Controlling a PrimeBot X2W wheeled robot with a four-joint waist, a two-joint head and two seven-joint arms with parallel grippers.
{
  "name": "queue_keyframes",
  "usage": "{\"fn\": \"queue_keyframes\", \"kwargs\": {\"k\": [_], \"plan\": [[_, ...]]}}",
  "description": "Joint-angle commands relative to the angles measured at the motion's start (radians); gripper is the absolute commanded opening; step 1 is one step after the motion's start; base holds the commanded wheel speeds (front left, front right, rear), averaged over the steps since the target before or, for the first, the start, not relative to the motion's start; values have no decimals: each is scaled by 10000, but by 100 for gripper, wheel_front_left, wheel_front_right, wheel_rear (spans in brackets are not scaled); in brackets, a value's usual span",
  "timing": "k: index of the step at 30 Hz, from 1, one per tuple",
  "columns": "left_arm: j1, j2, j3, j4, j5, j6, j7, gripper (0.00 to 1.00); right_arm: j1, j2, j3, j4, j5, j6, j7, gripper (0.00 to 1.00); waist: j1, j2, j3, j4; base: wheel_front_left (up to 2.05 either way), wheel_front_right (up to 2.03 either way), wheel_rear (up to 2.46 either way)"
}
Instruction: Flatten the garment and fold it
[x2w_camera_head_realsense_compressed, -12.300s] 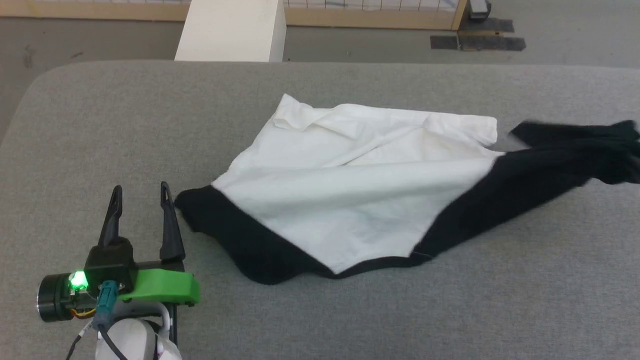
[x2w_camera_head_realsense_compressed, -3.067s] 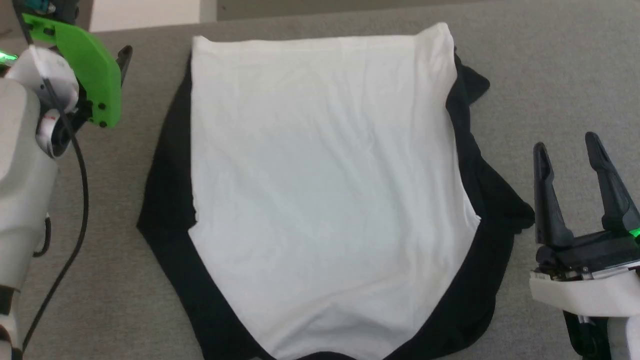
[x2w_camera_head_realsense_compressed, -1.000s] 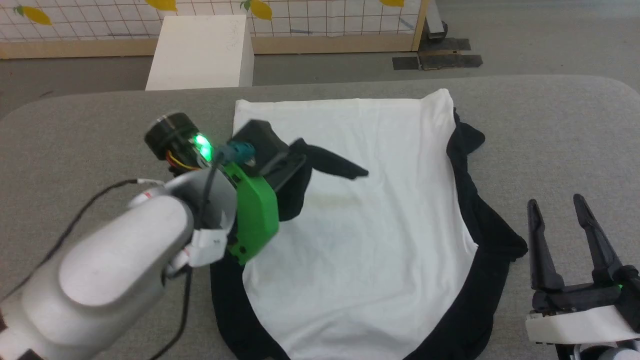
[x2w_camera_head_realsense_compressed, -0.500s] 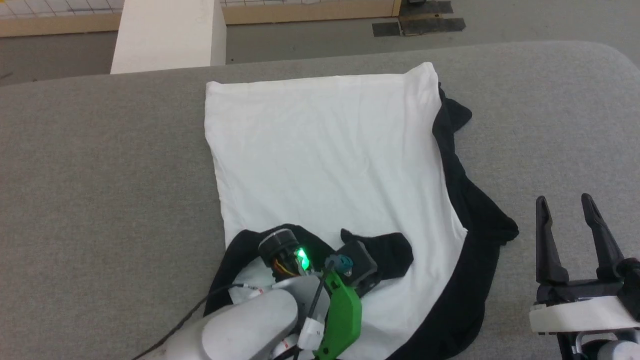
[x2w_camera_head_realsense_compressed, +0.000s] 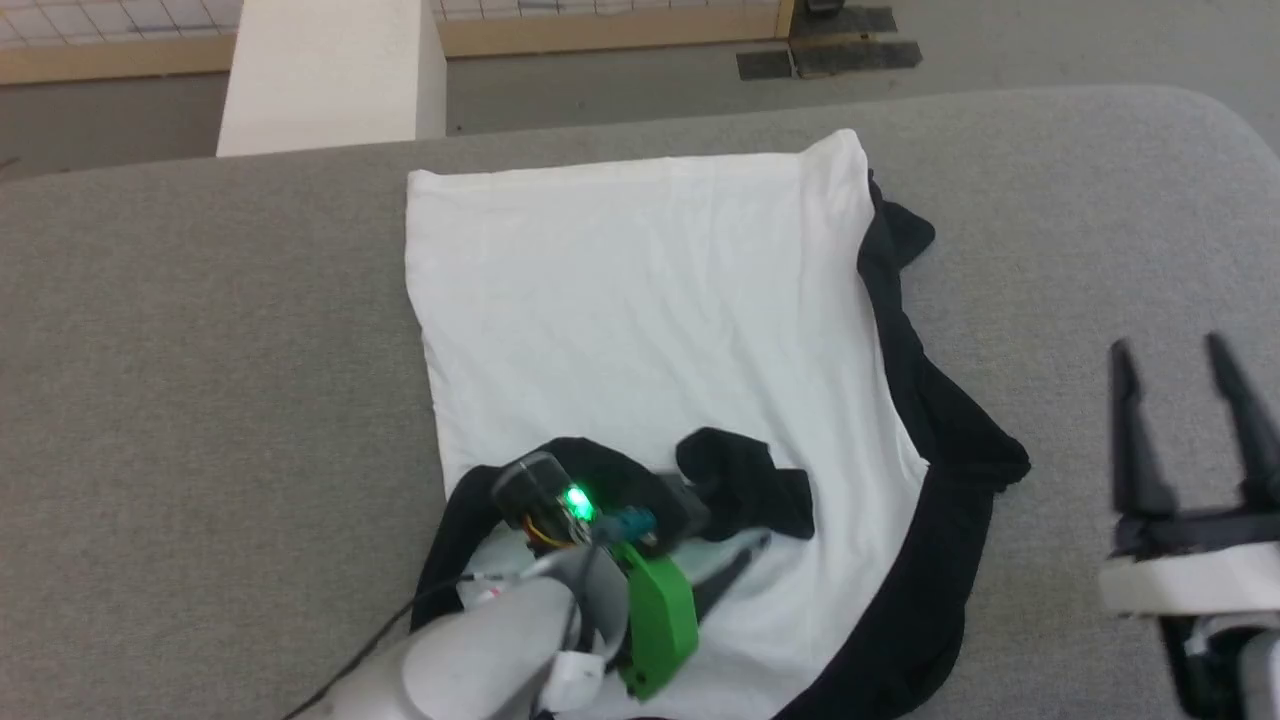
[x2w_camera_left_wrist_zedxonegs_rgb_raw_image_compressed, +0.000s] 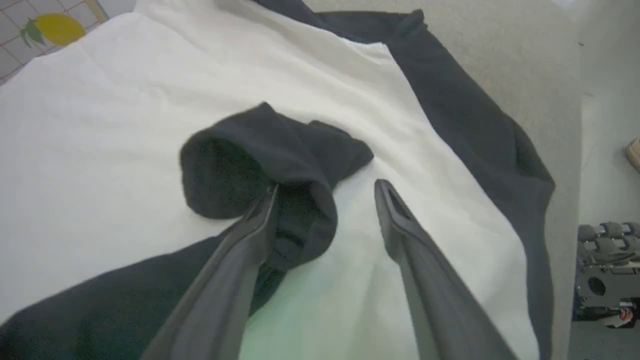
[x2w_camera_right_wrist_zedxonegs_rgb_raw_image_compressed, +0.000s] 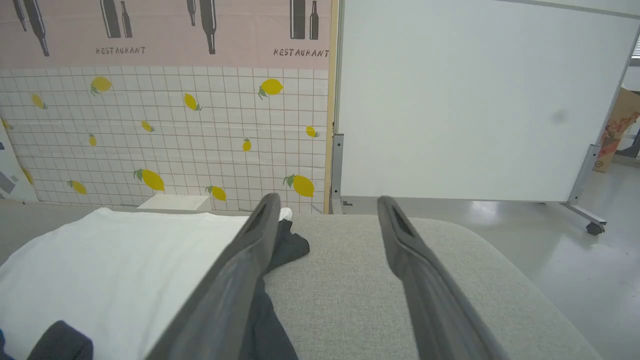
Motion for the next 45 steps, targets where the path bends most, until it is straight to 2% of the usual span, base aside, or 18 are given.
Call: {"fn": "queue_keyframes", "kwargs": {"k": [1, 6, 10, 14, 17, 19, 25, 28, 32, 36, 41, 45], "plan": [[89, 191, 398, -208, -67, 346, -519, 100, -387, -240, -139, -64, 111, -17, -49, 100, 1, -1, -236, 218, 0, 0, 0], [-112, 914, 1377, -1197, 493, 1717, -1594, 100, -1329, -1444, -119, 191, 261, -17, -44, 100, 1, -1, -358, 635, 0, 0, 0], [151, 1356, 2540, -2397, 619, 2771, -1816, 100, -2488, -2615, 435, 723, 567, -17, 807, 100, 1, -1, -211, 966, 0, 0, 0], [755, 1718, 4278, -3770, 1299, 3986, -1838, 100, -3923, -3643, 1188, 1359, 1606, -17, 2861, 100, 1, -1, 164, 1308, 0, 0, 0], [1397, 1673, 5606, -4549, 1706, 4570, -1840, 100, -4849, -4346, 1768, 1830, 2326, -17, 4475, 100, 1, -1, 509, 1582, 0, 0, 0], [1841, 1608, 6445, -4811, 1967, 4710, -1841, 100, -5462, -4861, 2267, 2083, 2615, -17, 5366, 100, 1, -1, 762, 1777, 0, 0, 0], [2921, 1141, 8285, -5108, 2756, 4724, -1842, 100, -6874, -5857, 3855, 3087, 3722, -17, 8367, 100, 1, -1, 1511, 2336, 0, 0, 0], [3284, 849, 8882, -5004, 3080, 4472, -1843, 100, -7644, -6234, 4442, 3388, 4073, -17, 9534, 100, 1, -1, 2009, 2562, 0, 0, 0], [3384, 295, 9388, -4827, 3500, 4081, -1843, 100, -8401, -6382, 4975, 3912, 4309, -17, 10670, 100, 1, -1, 2643, 2860, 0, 0, 0], [3265, -304, 9780, -4714, 3865, 3633, -1843, 100, -8916, -6214, 4986, 4559, 4404, -17, 11211, 100, 1, -1, 3181, 3117, 0, 0, 0], [3048, -830, 10260, -4534, 4218, 3013, -1843, 100, -8939, -5831, 4883, 5336, 4396, -17, 11177, 100, 1, -1, 3594, 3283, 0, 0, 0], [3004, -1207, 10529, -4436, 4558, 2648, -1843, 100, -8501, -5821, 5418, 5682, 4525, -17, 11327, 100, 1, -1, 3642, 3275, 0, 0, 0]]}}
